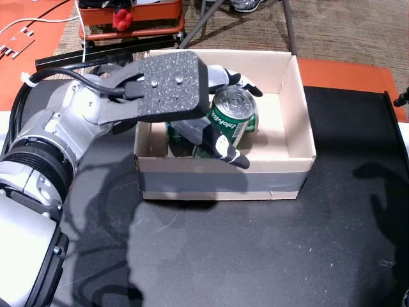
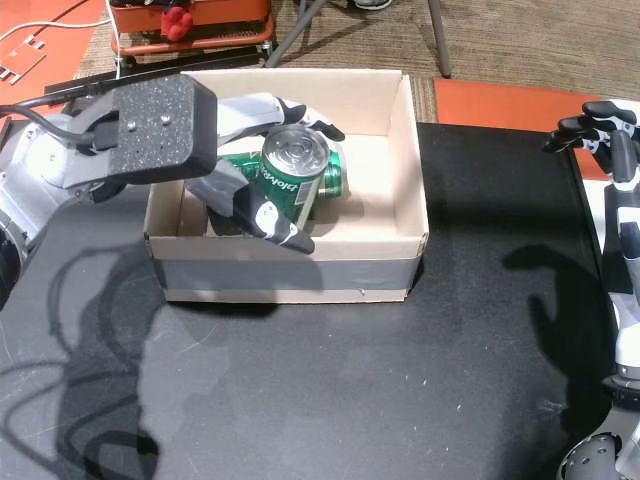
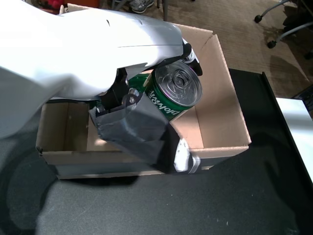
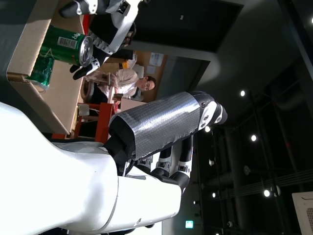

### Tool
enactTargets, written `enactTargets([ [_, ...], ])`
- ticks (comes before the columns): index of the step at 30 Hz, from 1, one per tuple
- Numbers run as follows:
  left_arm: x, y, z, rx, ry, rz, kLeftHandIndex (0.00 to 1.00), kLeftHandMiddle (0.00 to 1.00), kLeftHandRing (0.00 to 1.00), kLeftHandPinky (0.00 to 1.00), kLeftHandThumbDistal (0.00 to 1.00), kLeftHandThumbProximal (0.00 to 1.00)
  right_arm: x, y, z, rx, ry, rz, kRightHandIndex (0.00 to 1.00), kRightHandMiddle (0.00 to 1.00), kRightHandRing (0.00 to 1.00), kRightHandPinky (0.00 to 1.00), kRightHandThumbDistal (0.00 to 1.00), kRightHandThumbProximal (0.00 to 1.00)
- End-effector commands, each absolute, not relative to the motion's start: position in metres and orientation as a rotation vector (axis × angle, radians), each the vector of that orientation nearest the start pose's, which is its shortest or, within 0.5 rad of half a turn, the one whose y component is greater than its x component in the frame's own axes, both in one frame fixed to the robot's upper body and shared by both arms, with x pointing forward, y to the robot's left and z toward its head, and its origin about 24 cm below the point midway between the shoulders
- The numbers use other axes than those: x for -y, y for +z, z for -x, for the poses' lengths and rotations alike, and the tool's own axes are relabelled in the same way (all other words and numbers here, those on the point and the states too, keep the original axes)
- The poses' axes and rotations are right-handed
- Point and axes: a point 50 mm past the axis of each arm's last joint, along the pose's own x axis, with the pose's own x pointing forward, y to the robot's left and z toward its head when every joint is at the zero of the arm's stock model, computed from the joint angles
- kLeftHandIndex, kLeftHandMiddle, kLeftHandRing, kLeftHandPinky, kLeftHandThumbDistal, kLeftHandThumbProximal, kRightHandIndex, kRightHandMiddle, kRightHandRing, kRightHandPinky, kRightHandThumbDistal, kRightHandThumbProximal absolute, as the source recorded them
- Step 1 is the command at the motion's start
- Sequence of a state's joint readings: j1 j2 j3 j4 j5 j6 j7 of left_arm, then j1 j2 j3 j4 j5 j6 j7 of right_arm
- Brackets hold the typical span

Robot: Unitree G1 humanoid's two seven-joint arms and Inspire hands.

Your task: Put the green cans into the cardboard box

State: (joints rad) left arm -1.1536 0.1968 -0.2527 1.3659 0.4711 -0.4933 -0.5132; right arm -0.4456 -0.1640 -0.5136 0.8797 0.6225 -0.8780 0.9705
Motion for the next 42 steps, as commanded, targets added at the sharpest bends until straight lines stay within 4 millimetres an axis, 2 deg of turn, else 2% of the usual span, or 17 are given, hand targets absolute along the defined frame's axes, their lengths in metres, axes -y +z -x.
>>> enactTargets([
  [1,-0.091,0.122,-0.396,-0.002,-0.896,-0.976,1.0,1.0,1.0,0.91,0.99,0.24,0.255,0.057,-0.276,0.676,0.139,-0.143,0.41,0.43,0.48,0.53,0.78,0.57],
  [15,-0.093,0.128,-0.398,0.02,-0.873,-1.004,1.0,1.0,1.0,0.91,0.97,0.26,0.255,0.056,-0.277,0.663,0.141,-0.152,0.41,0.43,0.47,0.53,0.77,0.55],
  [17,-0.095,0.135,-0.401,0.059,-0.83,-1.104,0.97,1.0,1.0,0.91,1.0,0.29,0.255,0.056,-0.277,0.663,0.141,-0.15,0.41,0.43,0.48,0.53,0.76,0.55],
  [19,-0.099,0.151,-0.406,0.157,-0.751,-1.216,0.99,1.0,1.0,0.89,1.0,0.23,0.254,0.056,-0.277,0.664,0.145,-0.153,0.41,0.43,0.48,0.53,0.73,0.54],
  [21,-0.104,0.168,-0.41,0.24,-0.668,-1.24,1.0,1.0,1.0,0.89,1.0,0.19,0.254,0.056,-0.277,0.662,0.15,-0.152,0.41,0.43,0.48,0.53,0.74,0.54],
  [26,-0.115,0.206,-0.407,0.466,-0.577,-1.003,1.0,1.0,1.0,0.88,1.0,0.16,0.254,0.056,-0.278,0.657,0.157,-0.153,0.42,0.44,0.48,0.53,0.72,0.53],
  [30,-0.129,0.223,-0.389,0.712,-0.607,-0.719,1.0,1.0,1.0,0.88,0.97,0.1,0.254,0.055,-0.279,0.652,0.166,-0.166,0.42,0.44,0.48,0.53,0.75,0.51],
  [32,-0.14,0.221,-0.376,0.84,-0.613,-0.594,1.0,1.0,1.0,0.89,0.85,0.19,0.255,0.055,-0.279,0.649,0.16,-0.16,0.42,0.43,0.47,0.53,0.76,0.53],
  [33,-0.147,0.215,-0.369,0.889,-0.614,-0.543,1.0,1.0,1.0,0.89,0.77,0.26,0.256,0.055,-0.278,0.649,0.154,-0.154,0.42,0.43,0.47,0.52,0.77,0.54],
  [34,-0.152,0.21,-0.364,0.922,-0.615,-0.502,1.0,1.0,1.0,0.89,0.73,0.28,0.257,0.056,-0.278,0.65,0.149,-0.15,0.42,0.43,0.47,0.52,0.77,0.54],
  [35,-0.158,0.202,-0.358,0.953,-0.61,-0.453,0.99,1.0,1.0,0.88,0.66,0.37,0.257,0.056,-0.278,0.65,0.146,-0.147,0.42,0.43,0.47,0.52,0.76,0.55],
  [36,-0.163,0.194,-0.353,0.968,-0.607,-0.398,0.99,1.0,1.0,0.88,0.66,0.43,0.258,0.056,-0.278,0.65,0.144,-0.145,0.42,0.43,0.47,0.52,0.77,0.55],
  [37,-0.169,0.184,-0.348,0.975,-0.605,-0.337,0.99,1.0,1.0,0.89,0.62,0.48,0.259,0.056,-0.277,0.649,0.139,-0.142,0.42,0.43,0.47,0.52,0.79,0.56],
  [38,-0.176,0.173,-0.34,0.995,-0.57,-0.3,0.96,0.98,0.98,0.9,0.63,0.64,0.26,0.057,-0.277,0.649,0.133,-0.138,0.41,0.43,0.47,0.52,0.83,0.57],
  [39,-0.182,0.164,-0.334,1.014,-0.542,-0.269,0.95,0.98,0.97,0.91,0.64,0.69,0.261,0.057,-0.277,0.65,0.13,-0.137,0.42,0.43,0.48,0.52,0.84,0.56],
  [41,-0.191,0.148,-0.321,1.039,-0.508,-0.171,0.98,0.98,0.95,0.9,0.78,0.62,0.263,0.058,-0.277,0.657,0.127,-0.137,0.42,0.44,0.5,0.53,0.86,0.56],
  [42,-0.195,0.14,-0.315,1.067,-0.47,-0.1,0.96,0.95,0.93,0.88,0.8,0.63,0.264,0.059,-0.276,0.663,0.123,-0.135,0.42,0.44,0.51,0.54,0.86,0.56],
])
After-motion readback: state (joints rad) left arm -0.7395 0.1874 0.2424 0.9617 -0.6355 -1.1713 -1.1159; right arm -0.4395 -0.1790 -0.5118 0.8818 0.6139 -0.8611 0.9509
